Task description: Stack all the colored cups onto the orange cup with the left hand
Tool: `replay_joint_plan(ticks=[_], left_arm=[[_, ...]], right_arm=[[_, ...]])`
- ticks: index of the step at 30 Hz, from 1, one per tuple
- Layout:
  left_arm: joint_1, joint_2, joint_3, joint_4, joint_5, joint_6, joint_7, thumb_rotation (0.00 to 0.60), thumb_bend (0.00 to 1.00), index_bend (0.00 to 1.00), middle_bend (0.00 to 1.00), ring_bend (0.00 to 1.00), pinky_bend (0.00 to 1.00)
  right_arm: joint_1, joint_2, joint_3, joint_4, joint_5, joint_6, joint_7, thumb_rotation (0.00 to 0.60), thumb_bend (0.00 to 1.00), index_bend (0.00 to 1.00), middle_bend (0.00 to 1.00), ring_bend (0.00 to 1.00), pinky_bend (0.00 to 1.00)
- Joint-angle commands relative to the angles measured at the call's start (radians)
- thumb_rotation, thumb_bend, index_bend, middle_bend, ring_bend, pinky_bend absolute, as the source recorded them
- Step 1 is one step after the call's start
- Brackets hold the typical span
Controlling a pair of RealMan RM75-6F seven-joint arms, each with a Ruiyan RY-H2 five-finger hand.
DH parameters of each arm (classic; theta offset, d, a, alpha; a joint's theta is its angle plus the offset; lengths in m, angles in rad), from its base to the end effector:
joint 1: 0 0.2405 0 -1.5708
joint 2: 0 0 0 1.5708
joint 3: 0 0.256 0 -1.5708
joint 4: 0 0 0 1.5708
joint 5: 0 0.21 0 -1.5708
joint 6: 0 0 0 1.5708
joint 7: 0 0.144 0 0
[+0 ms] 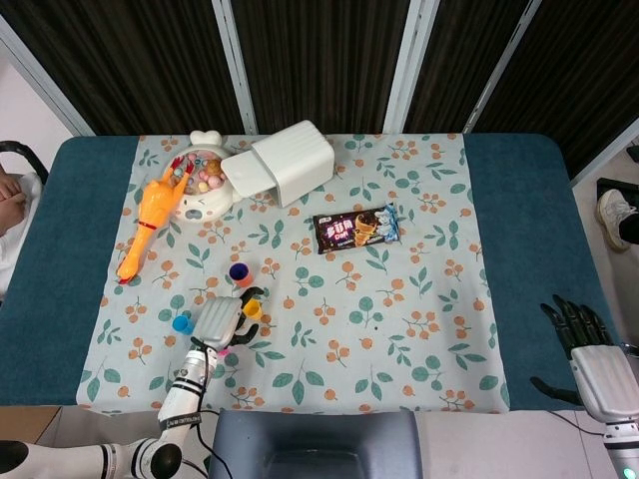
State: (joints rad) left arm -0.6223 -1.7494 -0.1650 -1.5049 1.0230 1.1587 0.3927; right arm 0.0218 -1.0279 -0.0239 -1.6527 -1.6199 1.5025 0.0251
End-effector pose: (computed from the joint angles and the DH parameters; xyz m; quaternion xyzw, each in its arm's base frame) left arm -0.1490 0.2967 -0.0570 -0.6598 -0.4742 -0.3961 0.4277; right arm -0.3093 -0.1450 0.1699 0.6311 -0.3917 0.3661 0.5607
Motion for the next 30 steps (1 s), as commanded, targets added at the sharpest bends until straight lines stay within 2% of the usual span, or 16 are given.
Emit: replay_joint_plan(ticks=[1, 6, 24, 30], left_arm=[[-0.001, -0.01, -0.006, 0.017, -0.005, -0.005, 0.003, 0.6, 0.33, 0.29, 1.0, 1.0, 1.0], [0.0, -0.019, -0.01, 0.043, 0.0, -0.004, 0.009, 0.6, 0.33, 0.36, 1.0, 1.0, 1.0], [0.003, -0.035, -0.037, 0.097, 0.017, -0.013, -0.018, 0.6, 0.35, 0.5, 1.0, 1.0, 1.0], [-0.008, 0.002, -0.094, 0.034, 0.028, 0.013, -0.022, 0.6, 0.35, 0.5, 1.0, 1.0, 1.0]], right_arm=[[-0.001, 0.001, 0.0, 0.0, -0.002, 0.002, 0.003, 0.6, 0.21, 0.0, 0.0, 0.0, 0.0], [-0.001, 0.003, -0.001, 0.001, -0.002, 0.003, 0.006, 0.6, 0.2, 0.0, 0.0, 0.0, 0.0], [-0.001, 0.001, 0.001, -0.001, 0.004, 0.001, -0.001, 0.6, 0.2, 0.0, 0.0, 0.0, 0.0], [-0.002, 0.003, 0.0, -0.002, 0.002, 0.002, 0.002, 0.6, 0.21, 0.0, 0.0, 0.0, 0.0]])
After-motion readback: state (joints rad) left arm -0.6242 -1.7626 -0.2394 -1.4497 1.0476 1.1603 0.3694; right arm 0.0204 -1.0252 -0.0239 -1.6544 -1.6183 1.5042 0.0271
